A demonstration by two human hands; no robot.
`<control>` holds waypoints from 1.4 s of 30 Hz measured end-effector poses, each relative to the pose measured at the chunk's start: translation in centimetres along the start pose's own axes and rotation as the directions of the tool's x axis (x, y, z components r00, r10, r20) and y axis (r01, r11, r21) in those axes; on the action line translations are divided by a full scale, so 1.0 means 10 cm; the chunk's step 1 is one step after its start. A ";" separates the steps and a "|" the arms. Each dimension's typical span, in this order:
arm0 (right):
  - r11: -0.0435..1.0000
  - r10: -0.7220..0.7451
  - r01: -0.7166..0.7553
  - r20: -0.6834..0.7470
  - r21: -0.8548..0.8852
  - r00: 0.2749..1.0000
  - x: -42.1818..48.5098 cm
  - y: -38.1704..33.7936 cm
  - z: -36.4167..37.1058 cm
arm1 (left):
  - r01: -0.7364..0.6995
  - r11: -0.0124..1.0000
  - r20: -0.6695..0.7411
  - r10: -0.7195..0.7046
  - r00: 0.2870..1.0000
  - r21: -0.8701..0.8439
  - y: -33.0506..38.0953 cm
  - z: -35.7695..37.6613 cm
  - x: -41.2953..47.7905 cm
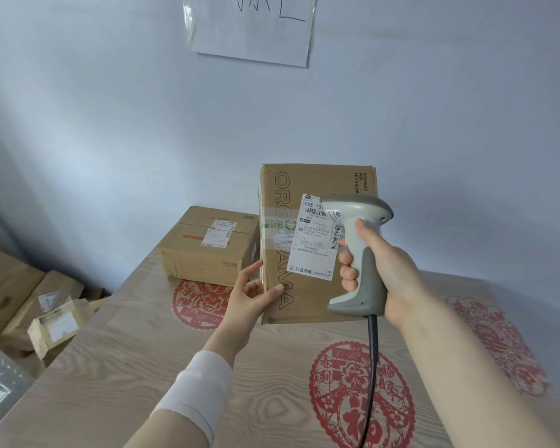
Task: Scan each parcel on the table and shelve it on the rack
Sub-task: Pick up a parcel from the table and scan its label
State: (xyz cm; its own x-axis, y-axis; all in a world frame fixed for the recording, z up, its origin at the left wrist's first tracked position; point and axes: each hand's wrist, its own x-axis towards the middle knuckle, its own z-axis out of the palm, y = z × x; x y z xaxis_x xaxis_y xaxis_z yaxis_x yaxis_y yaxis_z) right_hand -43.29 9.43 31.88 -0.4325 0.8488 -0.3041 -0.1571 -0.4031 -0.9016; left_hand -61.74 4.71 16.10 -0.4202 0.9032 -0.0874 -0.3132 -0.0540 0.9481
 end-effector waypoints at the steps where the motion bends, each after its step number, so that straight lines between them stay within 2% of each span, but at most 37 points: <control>1: 1.000 0.001 -0.001 -0.005 -0.004 1.000 0.00 0.00 0.00 | -0.001 1.000 0.000 0.001 1.000 0.002 0.00 0.00 0.01; 12: 0.998 -0.034 0.032 -0.030 -0.045 0.999 0.00 0.00 -0.01 | -0.009 1.000 -0.006 0.009 1.000 -0.001 0.01 -0.05 0.04; 16: 0.986 -0.149 0.145 -0.043 -0.084 0.988 -0.03 0.01 -0.03 | -0.016 1.000 -0.017 0.016 1.000 -0.017 0.07 -0.10 -0.02; 21: 0.942 -0.327 0.316 -0.108 -0.111 0.939 -0.08 -0.02 -0.04 | -0.035 0.997 -0.095 0.028 0.995 -0.069 0.35 -0.32 -0.22; 24: 0.904 -0.407 0.390 -0.073 -0.173 0.911 -0.07 -0.02 0.06 | -0.094 0.993 -0.158 0.082 0.984 -0.071 0.64 -0.56 -0.51; 27: 0.884 -0.410 0.409 0.043 -0.225 0.911 -0.06 0.06 0.29 | -0.176 0.984 -0.254 0.161 0.954 -0.036 0.93 -0.83 -0.92; 30: 0.890 -0.375 0.417 0.224 -0.186 0.900 -0.16 0.21 0.65 | -0.239 0.971 -0.371 0.233 0.899 0.029 1.21 -1.03 -1.46; 33: 0.882 -0.361 0.446 0.386 -0.155 0.849 -0.36 0.38 1.10 | -0.290 0.954 -0.488 0.292 0.823 0.082 1.48 -1.21 -2.05; 37: 0.889 -0.326 0.447 0.547 -0.101 0.771 -0.72 0.58 1.82 | -0.314 0.926 -0.663 0.370 0.651 0.209 1.85 -1.46 -2.92; 42: 0.916 -0.261 0.399 0.713 -0.030 0.651 -1.36 0.84 2.85 | -0.371 0.872 -0.786 0.463 0.409 0.320 2.28 -1.79 -3.92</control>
State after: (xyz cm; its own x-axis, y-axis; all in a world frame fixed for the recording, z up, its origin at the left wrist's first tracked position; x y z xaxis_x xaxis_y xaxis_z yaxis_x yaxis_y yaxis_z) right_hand -63.99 -15.26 37.25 -0.8735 0.4141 0.2561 -0.2903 -0.0205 -0.9567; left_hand -67.66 -39.53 35.64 -0.9867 0.0097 0.1626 0.1552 -0.2463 0.9567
